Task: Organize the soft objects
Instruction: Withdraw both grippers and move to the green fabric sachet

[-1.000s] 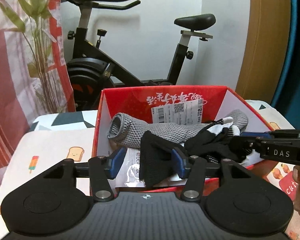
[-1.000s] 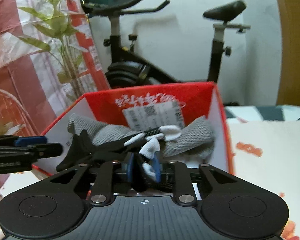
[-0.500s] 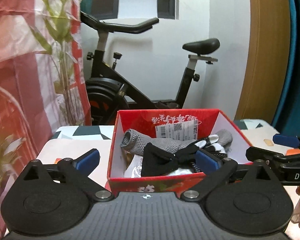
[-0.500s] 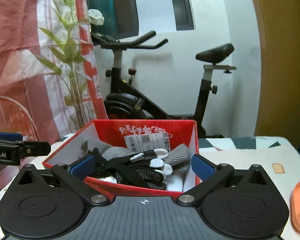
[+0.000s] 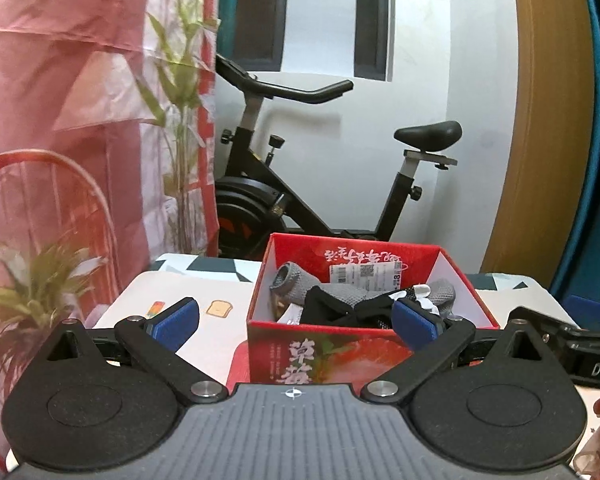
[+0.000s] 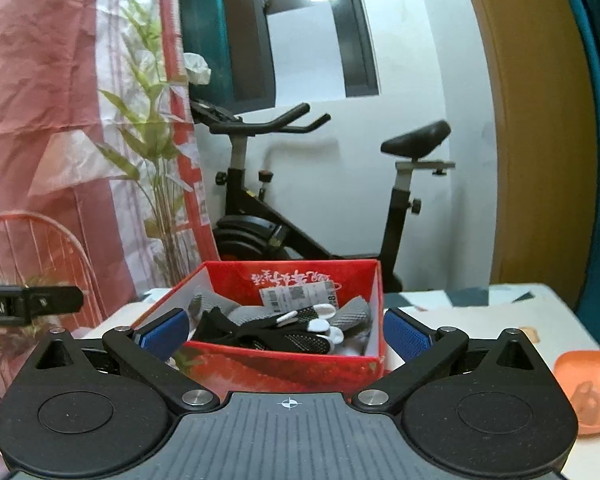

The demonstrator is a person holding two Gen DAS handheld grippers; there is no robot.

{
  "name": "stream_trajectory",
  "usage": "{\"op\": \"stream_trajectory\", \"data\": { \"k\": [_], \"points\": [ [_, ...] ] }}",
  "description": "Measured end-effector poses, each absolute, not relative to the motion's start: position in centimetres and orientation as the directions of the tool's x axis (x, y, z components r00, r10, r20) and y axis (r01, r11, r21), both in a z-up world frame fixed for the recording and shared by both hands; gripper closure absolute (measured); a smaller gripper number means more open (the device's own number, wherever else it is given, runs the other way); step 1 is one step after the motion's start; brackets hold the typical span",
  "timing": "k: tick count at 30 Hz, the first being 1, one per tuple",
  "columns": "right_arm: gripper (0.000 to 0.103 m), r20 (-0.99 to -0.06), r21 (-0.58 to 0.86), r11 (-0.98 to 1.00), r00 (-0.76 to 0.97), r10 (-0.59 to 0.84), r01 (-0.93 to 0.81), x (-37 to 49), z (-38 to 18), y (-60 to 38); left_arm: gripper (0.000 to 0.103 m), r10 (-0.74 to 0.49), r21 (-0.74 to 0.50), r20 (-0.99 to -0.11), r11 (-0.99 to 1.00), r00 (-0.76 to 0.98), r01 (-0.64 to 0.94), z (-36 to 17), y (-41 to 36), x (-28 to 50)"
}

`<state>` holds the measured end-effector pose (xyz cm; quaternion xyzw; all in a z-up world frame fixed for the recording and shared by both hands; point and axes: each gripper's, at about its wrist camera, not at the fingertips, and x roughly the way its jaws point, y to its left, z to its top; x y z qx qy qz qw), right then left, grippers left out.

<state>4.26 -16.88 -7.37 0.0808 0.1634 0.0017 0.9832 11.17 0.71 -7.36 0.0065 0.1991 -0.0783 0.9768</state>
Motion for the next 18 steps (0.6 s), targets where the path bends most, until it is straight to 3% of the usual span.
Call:
{"op": "stream_trajectory", "data": {
  "k": [10,18],
  "points": [
    [0.000,-0.315,0.150,0.988,0.949,0.018,0.031,1.2,-8.9,-16.5,0.000,-0.074,0.038,-0.345,0.995,0.936,0.093,-8.3,1.0,7.8],
    [0.000,-0.370,0.135,0.990,0.929,0.022,0.031,1.3,-10.8,-16.1,0.000,-0.051,0.050,-0.394,0.996,0.918,0.077,-10.5,1.4,8.1]
  ]
}}
